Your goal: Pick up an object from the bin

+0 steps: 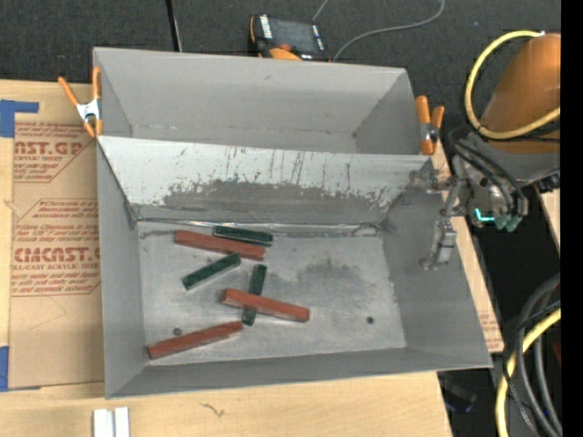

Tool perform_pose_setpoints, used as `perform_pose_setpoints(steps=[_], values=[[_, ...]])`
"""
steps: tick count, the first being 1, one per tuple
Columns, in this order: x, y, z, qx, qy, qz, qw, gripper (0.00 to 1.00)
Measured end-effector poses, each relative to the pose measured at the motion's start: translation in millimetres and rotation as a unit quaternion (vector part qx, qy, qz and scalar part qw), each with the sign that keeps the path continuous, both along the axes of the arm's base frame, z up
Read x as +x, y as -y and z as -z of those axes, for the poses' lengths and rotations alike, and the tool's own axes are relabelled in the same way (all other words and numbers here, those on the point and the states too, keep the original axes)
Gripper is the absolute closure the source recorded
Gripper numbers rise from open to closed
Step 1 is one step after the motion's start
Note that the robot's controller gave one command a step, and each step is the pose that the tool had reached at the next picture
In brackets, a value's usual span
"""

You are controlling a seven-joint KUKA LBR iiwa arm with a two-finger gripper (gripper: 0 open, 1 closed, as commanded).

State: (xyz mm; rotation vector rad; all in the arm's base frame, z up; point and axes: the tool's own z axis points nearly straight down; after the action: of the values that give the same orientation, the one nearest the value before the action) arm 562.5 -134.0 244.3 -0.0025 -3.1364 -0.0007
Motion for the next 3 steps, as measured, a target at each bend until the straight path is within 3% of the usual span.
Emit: perform_pose_setpoints(steps=[1,2,3], values=[[1.6,-1,-5,-0.001,0.0040,-0.001,1.0000,1.00],[-46.9,-16,69,0.001,0.0003,-0.107,0.9943,1.00],[-45.3,-15,67,0.000,0.0030,-0.107,0.9943,0.00]])
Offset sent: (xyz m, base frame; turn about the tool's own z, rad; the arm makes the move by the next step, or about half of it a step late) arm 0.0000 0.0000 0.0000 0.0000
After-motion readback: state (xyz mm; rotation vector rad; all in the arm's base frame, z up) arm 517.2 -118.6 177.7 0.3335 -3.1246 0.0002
